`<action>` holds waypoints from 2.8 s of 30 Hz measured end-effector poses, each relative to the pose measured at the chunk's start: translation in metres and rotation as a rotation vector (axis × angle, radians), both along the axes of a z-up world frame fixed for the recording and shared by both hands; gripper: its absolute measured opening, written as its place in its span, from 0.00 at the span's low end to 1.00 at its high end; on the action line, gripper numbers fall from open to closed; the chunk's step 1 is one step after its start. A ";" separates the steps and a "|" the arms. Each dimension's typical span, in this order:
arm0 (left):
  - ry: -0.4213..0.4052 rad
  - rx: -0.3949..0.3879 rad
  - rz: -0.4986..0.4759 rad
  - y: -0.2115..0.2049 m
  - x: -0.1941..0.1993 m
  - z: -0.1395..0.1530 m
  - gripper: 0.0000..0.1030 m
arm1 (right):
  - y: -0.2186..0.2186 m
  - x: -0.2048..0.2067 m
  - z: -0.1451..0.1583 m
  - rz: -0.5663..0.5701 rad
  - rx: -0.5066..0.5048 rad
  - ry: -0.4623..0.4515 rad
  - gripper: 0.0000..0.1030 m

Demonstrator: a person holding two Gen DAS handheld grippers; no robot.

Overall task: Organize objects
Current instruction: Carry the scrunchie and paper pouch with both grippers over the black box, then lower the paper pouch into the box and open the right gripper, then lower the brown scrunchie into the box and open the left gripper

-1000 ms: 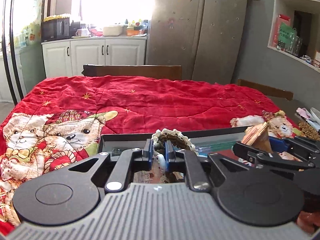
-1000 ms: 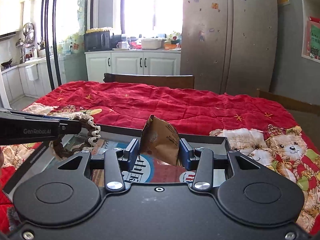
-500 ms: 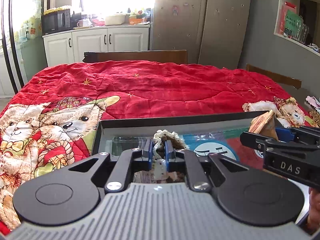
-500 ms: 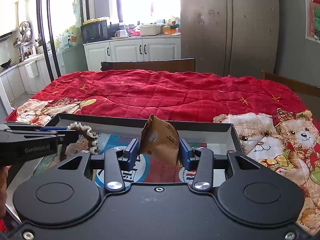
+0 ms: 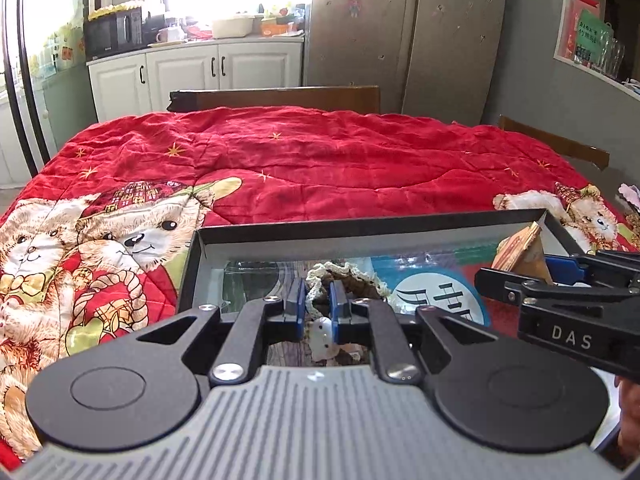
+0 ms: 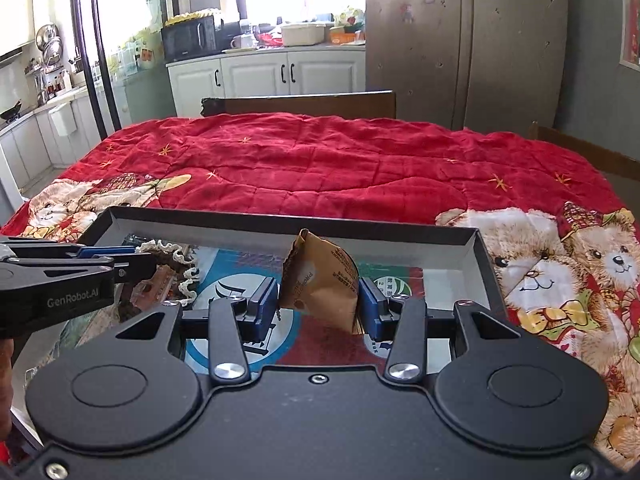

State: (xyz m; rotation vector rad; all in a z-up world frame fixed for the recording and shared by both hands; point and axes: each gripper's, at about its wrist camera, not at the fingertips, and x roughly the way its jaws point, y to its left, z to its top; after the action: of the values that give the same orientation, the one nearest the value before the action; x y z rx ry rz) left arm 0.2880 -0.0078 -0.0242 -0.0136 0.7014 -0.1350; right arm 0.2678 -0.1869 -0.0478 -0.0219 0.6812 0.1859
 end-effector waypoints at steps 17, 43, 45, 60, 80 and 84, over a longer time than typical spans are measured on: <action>0.038 0.007 0.000 -0.001 0.003 -0.003 0.27 | 0.007 0.007 -0.012 0.006 -0.045 0.050 0.42; 0.026 0.011 0.011 -0.002 0.001 -0.001 0.52 | 0.007 0.005 -0.011 0.005 -0.048 0.042 0.65; 0.024 0.013 0.012 -0.002 0.001 -0.001 0.53 | 0.007 0.004 -0.010 0.003 -0.047 0.040 0.67; 0.009 0.021 0.017 -0.003 0.000 0.001 0.61 | 0.004 0.003 -0.008 -0.014 -0.050 0.034 0.70; -0.084 0.053 0.019 -0.006 -0.029 0.025 0.78 | -0.002 -0.018 0.019 -0.039 -0.024 -0.044 0.74; -0.093 0.054 0.023 -0.004 -0.037 0.030 0.79 | -0.002 -0.027 0.026 -0.034 -0.029 -0.057 0.74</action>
State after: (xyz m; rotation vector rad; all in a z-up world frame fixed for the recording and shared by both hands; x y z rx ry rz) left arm 0.2511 -0.0119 0.0057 0.0362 0.6121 -0.0943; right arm 0.2406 -0.1886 -0.0217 -0.0435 0.6273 0.1425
